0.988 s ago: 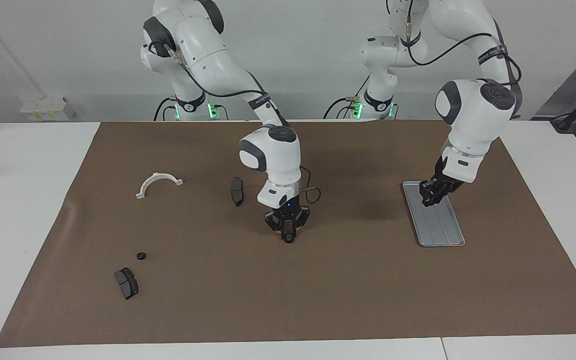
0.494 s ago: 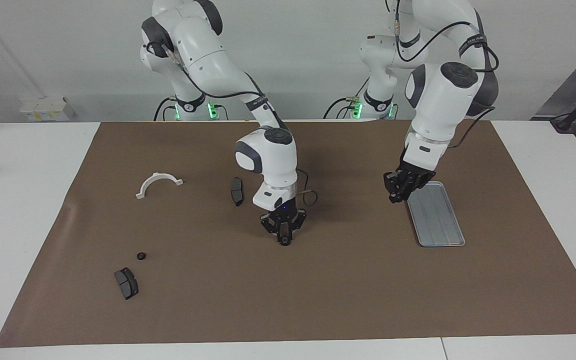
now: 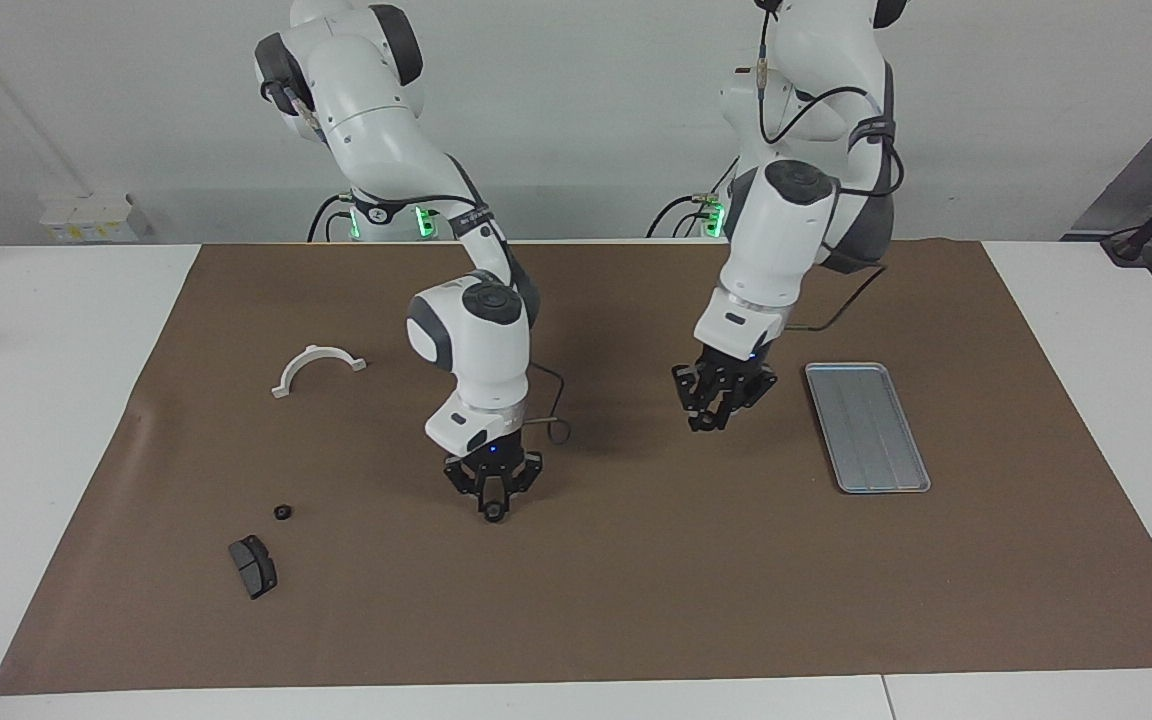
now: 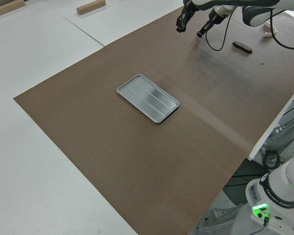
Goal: Place bearing gear from tray to pile
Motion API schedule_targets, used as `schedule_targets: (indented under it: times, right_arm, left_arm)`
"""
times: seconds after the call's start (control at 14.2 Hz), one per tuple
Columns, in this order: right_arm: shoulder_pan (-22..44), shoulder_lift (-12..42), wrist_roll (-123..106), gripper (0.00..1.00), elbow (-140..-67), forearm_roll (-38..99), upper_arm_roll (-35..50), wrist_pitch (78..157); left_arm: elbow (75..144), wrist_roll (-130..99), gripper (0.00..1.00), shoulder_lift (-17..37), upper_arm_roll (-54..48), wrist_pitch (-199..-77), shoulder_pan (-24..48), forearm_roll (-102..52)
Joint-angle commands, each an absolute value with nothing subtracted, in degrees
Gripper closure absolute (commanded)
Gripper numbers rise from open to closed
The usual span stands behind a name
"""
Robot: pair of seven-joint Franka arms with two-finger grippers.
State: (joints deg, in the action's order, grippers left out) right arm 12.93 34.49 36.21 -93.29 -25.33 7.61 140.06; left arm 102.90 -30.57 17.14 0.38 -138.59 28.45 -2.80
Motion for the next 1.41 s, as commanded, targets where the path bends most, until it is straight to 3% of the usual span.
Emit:
schedule_targets:
  times: [0.0,0.21,0.35,0.49,0.56,0.64,0.71,0.78,0.85,0.99,1.34]
  right_arm:
    - [9.2,34.0,35.6,0.98,-93.7,-26.1,8.6,137.3]
    - [6.5,33.2,35.5,0.98,-93.9,-25.9,8.7,132.5]
    - [4.4,30.7,34.0,0.98,-94.8,-24.6,8.9,128.3]
    - [2.1,27.1,28.7,0.98,-96.6,-20.1,8.9,126.5]
    - [1.1,25.4,26.6,0.98,-97.3,-18.0,8.9,125.6]
    - [0.1,24.1,25.1,0.98,-97.6,-16.5,8.9,124.3]
    - [-0.6,23.5,24.4,0.98,-97.7,-15.7,8.9,123.3]
    - [-1.1,22.9,24.4,0.98,-98.3,-15.3,8.9,123.0]
    - [-1.6,22.6,24.7,0.98,-99.3,-15.3,8.9,123.0]
    - [-3.9,21.0,25.1,0.98,-103.3,-15.2,8.9,123.5]
    - [-5.4,19.1,27.2,0.96,-108.1,-10.2,8.8,123.5]
  left_arm:
    - [93.7,-38.2,1.00,28.0,1.7,-141.9,35.1,-3.5]
    - [91.1,-40.1,1.00,32.0,1.3,-148.7,35.7,-3.8]
    - [92.4,-40.2,1.00,32.8,1.2,-150.7,36.5,-4.6]
    - [90.9,-42.4,1.00,37.6,1.3,-152.4,38.0,-4.4]
    - [90.6,-43.5,0.95,37.5,1.4,-151.9,39.0,-4.2]
    - [90.6,-43.5,0.79,37.4,1.4,-151.9,39.4,-4.3]
    - [90.6,-43.4,0.54,37.4,1.4,-151.9,39.3,-4.2]
    - [90.6,-43.5,0.17,37.4,1.4,-151.8,39.3,-4.4]
    - [90.5,-43.5,0.00,37.2,1.5,-151.4,39.3,-4.1]
    - [90.7,-43.4,0.00,34.4,2.0,-146.7,38.7,-4.1]
    - [94.2,-37.5,0.00,20.9,2.2,-130.8,31.4,-3.9]
